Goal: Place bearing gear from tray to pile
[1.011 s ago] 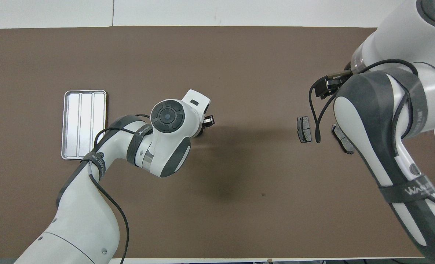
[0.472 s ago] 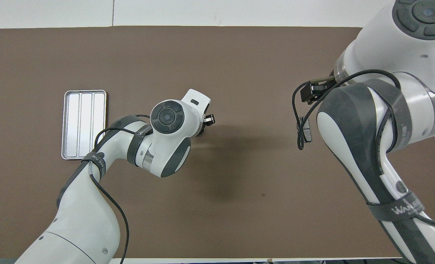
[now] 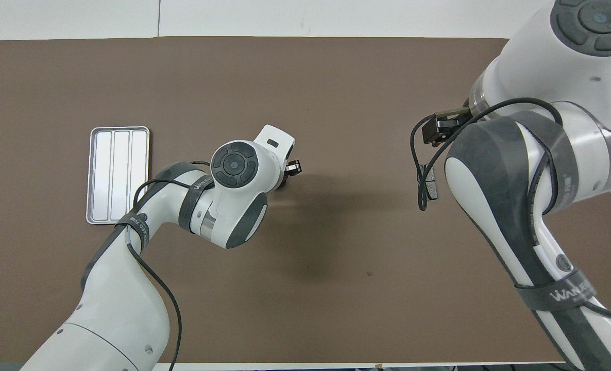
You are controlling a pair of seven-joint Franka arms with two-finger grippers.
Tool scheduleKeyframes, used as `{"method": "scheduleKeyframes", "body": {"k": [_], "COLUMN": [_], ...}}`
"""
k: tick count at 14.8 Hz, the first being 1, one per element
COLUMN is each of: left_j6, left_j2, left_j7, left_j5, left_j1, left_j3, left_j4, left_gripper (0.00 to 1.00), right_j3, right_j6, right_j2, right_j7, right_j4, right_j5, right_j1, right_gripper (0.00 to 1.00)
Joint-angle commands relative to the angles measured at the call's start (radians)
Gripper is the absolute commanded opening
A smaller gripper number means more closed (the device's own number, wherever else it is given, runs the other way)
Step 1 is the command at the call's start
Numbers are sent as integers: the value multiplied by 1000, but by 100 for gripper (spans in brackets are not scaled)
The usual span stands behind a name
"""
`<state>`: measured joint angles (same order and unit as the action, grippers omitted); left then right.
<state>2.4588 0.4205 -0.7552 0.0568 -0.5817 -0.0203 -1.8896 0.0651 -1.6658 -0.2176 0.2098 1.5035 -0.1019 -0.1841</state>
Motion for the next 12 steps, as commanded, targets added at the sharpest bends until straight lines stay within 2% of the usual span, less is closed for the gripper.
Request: {"method": "scheduleKeyframes", "body": {"k": [1, 2, 3, 4, 6, 8, 12], "left_j6": [26, 26, 26, 22, -16, -142, -530], "left_j2": [1, 1, 1, 1, -2, -28, -222], "left_j7": [-3, -3, -3, -6, -18, -74, -44], "left_j5": [-22, -22, -22, -22, -20, -20, -15], "left_j1": [6, 6, 8, 6, -7, -23, 14], "left_j3": [-1, -1, -1, -1, 0, -1, 2], "left_j4": [-14, -14, -14, -14, -2, 52, 141], "left_gripper": [0, 0, 17, 41, 65, 88, 89], "right_j3": [5, 5, 7, 6, 5, 5, 7], "right_j6": [8, 9, 9, 9, 11, 11, 3], "right_j2": [18, 18, 18, 18, 18, 18, 18], "right_j7": [22, 22, 22, 22, 20, 20, 45], "right_j4": [18, 18, 18, 18, 18, 18, 20], "right_j5": [-5, -5, -5, -5, -5, -5, 2], "right_j1": [3, 3, 3, 3, 5, 3, 0], "right_gripper": [100, 100, 100, 100, 100, 100, 100]}}
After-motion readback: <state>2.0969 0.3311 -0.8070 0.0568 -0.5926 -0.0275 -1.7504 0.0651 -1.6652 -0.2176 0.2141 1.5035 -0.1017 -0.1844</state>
